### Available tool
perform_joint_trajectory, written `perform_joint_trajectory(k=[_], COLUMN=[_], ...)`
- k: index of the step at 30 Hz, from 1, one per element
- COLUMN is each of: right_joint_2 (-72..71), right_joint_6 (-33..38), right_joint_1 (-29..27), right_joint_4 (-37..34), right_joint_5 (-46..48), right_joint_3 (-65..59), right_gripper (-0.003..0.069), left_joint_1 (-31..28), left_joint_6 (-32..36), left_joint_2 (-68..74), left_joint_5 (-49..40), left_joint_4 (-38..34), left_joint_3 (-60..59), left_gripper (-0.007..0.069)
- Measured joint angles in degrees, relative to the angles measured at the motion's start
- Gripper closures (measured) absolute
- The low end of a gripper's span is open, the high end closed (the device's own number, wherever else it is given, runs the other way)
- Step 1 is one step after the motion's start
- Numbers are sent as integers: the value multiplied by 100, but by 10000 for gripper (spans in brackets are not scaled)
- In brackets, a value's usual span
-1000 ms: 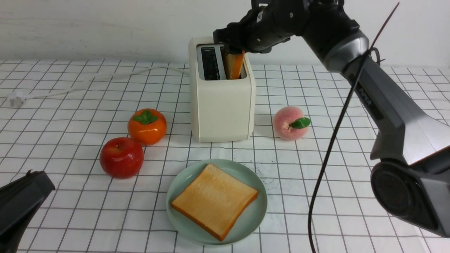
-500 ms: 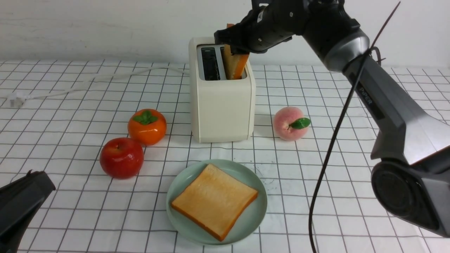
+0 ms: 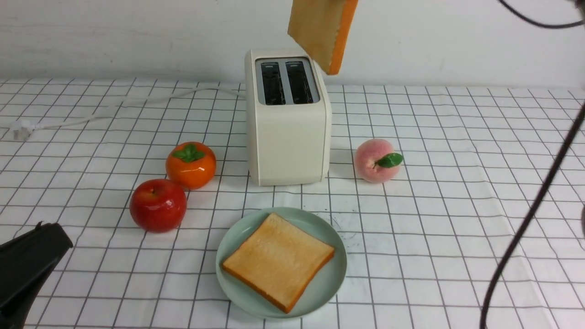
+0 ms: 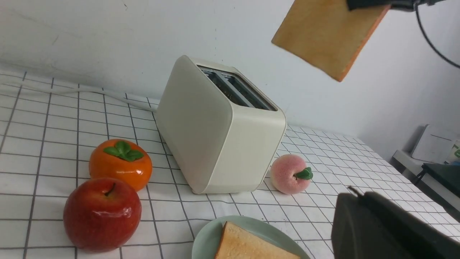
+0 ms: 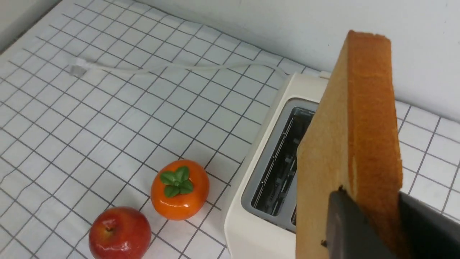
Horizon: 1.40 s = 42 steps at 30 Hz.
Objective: Take toasted bread from bread machine on white checkered table place on plate.
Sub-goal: 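Place the held slice of bread on top of the slice on the plate with the right gripper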
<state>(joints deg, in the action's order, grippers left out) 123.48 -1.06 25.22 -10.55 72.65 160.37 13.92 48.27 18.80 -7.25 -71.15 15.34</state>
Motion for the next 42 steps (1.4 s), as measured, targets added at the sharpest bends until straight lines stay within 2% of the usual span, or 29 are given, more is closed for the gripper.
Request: perform_joint_trajectory(k=[3, 5, 9, 13, 16, 18, 20, 21, 22, 23, 24, 25, 26, 29, 32, 42], right_joint_2=[-388, -1076, -2589, -3776, -4328, -4373, -4293, -4201, -4182, -4016, -3901, -3878, -3701, -3264, -2900, -2141], right_joint_6=[34, 55, 56, -77, 53, 478, 1232, 2047, 2047, 3097, 3752, 3878, 4807, 6015, 6595, 7031], right_joint_1=[0, 0, 0, -12, -12, -12, -12, -12, -12, -12, -12, -6, -2, -2, -2, -2], right_joint_4=[-21, 44, 498, 416, -547, -1497, -2608, -3533, -3533, -4600, -5250, -5379, -6307, -7629, -8220, -8535], right_joint_5=[0, 0, -19, -390, -1711, -2307, -2817, -3012, -3012, -3211, -3287, -3287, -3388, -3532, -3636, -3361], right_joint_3=[-303, -1185, -3558, -5987, -7938, -8757, -9383, -9684, -9684, -9975, -10071, -10085, -10147, -10174, -10179, -10179], right_gripper=[540, 540, 540, 540, 540, 540, 540, 541, 541, 541, 543, 543, 543, 543, 543, 543], left_joint_1=[0, 0, 0, 0, 0, 0, 0, 0, 0, 0, 0, 0, 0, 0, 0, 0], left_joint_6=[0, 0, 0, 0, 0, 0, 0, 0, 0, 0, 0, 0, 0, 0, 0, 0], left_joint_2=[0, 0, 0, 0, 0, 0, 0, 0, 0, 0, 0, 0, 0, 0, 0, 0], left_joint_5=[-35, -103, -223, -252, -252, -254, -254, -254, -254, -258, -258, -258, -258, -258, -258, -258], left_joint_4=[0, 0, 0, 0, 0, 0, 0, 0, 0, 0, 0, 0, 0, 0, 0, 0], left_joint_3=[0, 0, 0, 0, 0, 0, 0, 0, 0, 0, 0, 0, 0, 0, 0, 0], left_gripper=[626, 626, 626, 624, 622, 622, 622, 622, 622, 621, 621, 621, 620, 620, 617, 610])
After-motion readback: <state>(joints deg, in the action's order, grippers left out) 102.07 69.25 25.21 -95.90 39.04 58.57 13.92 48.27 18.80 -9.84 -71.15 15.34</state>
